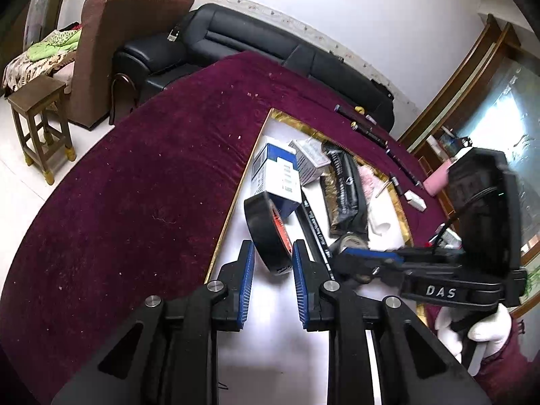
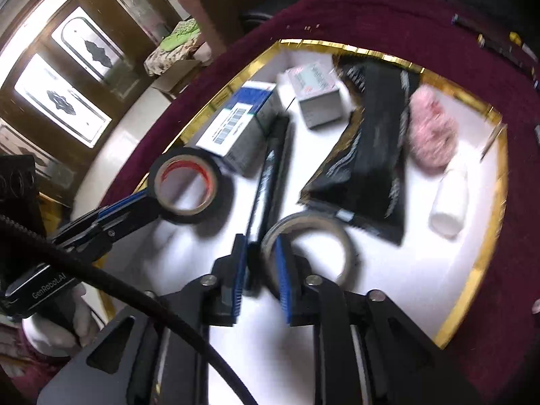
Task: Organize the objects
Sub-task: 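Lower both tape rolls into the tray and open both grippers, then move the right gripper back to the table and grasp a black marker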
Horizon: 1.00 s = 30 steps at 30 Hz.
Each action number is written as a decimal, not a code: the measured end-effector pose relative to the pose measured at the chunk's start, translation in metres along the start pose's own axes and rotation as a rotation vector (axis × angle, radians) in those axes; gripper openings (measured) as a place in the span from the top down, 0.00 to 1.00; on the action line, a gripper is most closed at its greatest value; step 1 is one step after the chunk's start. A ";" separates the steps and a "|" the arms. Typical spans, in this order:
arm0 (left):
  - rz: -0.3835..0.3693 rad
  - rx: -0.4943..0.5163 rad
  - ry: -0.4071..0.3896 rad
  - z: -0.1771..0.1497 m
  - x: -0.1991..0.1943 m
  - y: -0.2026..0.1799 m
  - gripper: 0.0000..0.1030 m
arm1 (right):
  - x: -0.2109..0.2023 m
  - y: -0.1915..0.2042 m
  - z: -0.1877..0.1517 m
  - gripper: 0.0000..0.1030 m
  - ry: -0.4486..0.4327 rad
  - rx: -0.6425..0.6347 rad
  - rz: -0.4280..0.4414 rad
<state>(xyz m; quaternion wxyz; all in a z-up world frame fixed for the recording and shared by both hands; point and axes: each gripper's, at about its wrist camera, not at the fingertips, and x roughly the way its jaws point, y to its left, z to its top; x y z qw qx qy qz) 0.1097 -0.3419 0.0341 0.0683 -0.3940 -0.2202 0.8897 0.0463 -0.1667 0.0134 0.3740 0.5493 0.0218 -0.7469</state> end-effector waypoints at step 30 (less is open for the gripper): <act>-0.417 0.320 0.108 -0.047 0.006 -0.205 0.36 | -0.252 -0.300 -0.186 0.67 -0.522 0.682 -0.340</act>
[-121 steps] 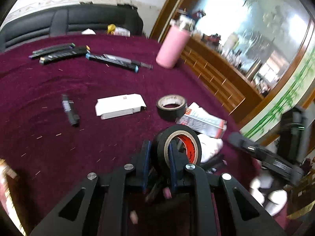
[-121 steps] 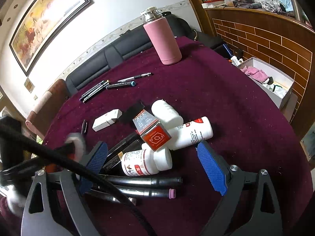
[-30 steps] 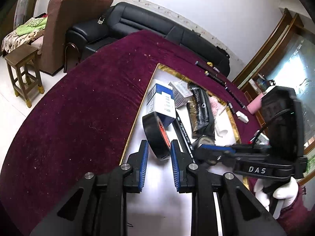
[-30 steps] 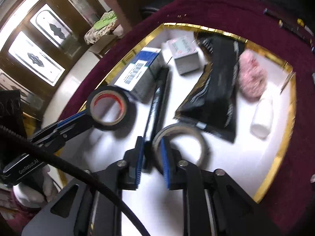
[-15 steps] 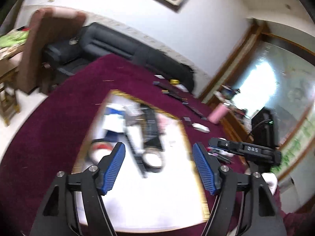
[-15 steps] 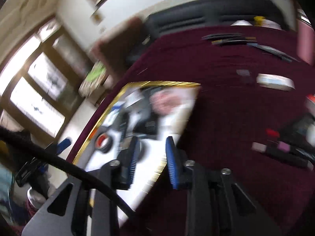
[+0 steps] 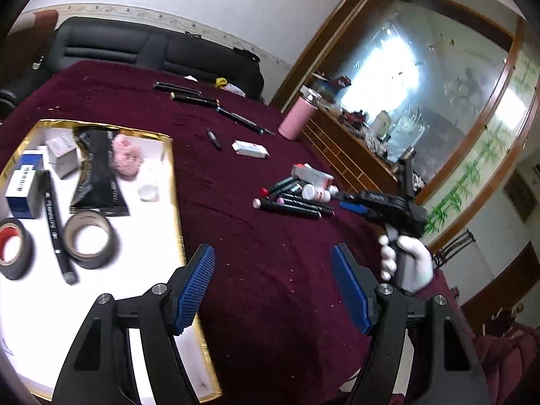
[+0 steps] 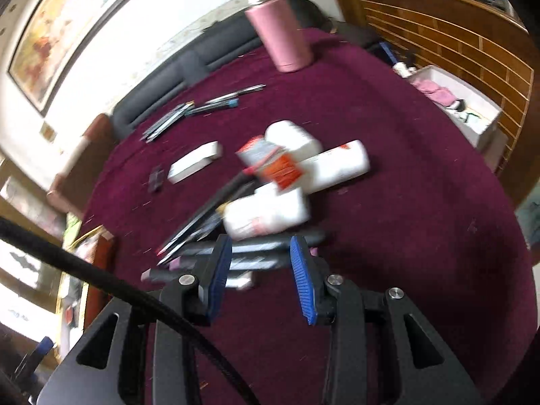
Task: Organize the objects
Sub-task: 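Move the right gripper back to the table and grasp a black marker, then grasp another black marker with the left gripper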
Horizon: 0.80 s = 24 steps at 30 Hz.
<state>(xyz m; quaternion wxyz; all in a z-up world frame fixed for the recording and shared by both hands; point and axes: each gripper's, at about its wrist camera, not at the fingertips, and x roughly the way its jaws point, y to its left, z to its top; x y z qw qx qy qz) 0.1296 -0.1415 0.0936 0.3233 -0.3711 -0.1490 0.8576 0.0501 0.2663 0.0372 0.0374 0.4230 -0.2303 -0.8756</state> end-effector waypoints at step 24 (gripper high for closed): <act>0.079 0.003 0.150 -0.001 0.086 -0.021 0.37 | 0.026 0.119 -0.088 0.65 0.230 -0.453 0.066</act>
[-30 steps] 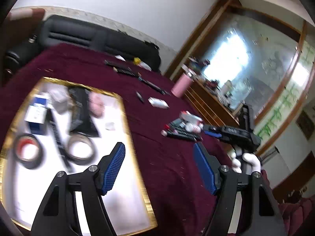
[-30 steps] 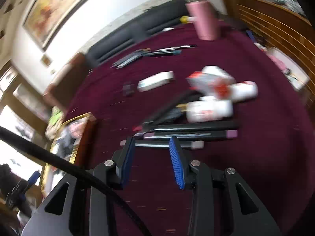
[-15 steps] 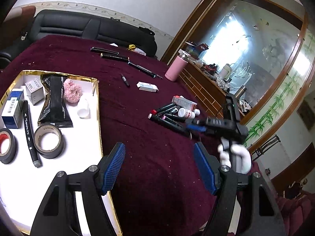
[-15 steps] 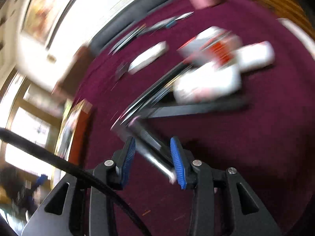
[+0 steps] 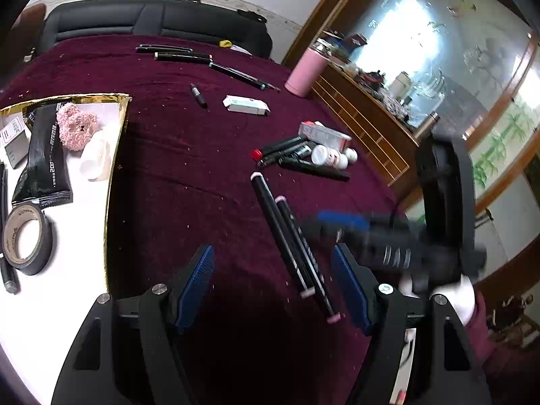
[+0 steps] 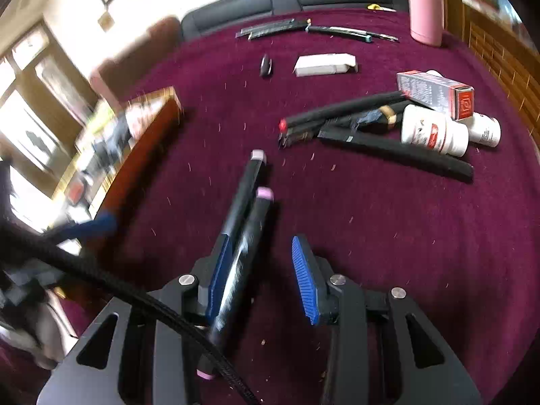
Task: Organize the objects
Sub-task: 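Grasp another black marker with the left gripper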
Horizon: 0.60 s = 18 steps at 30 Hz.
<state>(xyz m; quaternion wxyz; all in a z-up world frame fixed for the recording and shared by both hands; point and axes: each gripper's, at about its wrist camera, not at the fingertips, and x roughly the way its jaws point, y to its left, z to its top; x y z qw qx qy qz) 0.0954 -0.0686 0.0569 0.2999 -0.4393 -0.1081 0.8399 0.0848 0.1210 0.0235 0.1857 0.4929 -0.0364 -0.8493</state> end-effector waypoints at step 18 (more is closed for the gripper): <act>0.157 0.260 0.119 0.007 0.078 -0.055 0.37 | -0.015 -0.047 -0.030 0.81 0.002 -0.012 -0.235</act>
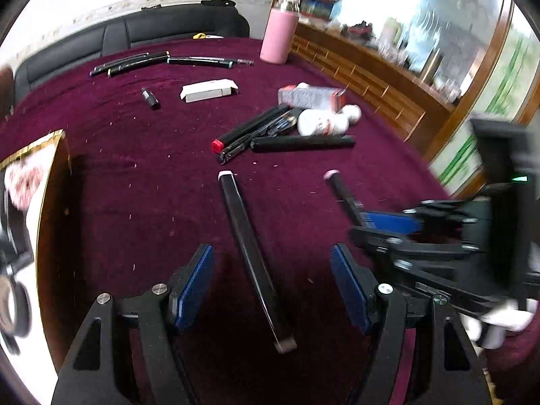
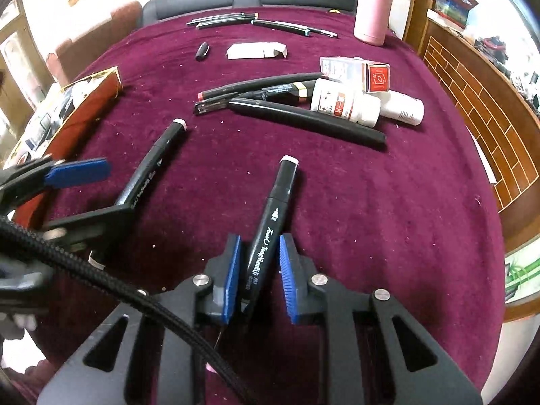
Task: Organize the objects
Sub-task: 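Grasp another black marker with the left gripper, then carry both markers over the tray and open both grippers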
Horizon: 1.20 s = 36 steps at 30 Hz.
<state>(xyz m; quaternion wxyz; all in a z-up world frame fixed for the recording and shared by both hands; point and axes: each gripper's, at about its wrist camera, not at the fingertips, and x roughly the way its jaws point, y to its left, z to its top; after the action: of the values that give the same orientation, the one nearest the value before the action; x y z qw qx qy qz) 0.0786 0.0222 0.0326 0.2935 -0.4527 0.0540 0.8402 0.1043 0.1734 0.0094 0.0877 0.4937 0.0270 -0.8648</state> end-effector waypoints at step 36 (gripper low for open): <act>0.084 -0.387 -0.260 -0.081 -0.150 0.160 0.89 | -0.019 0.098 0.061 0.87 -0.067 0.139 0.743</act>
<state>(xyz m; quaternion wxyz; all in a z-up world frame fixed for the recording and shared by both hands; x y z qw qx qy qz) 0.1137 -0.2048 0.0757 0.1706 -0.3860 -0.1276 0.8976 0.0794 0.0709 0.0606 0.3622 0.4463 -0.2156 -0.7894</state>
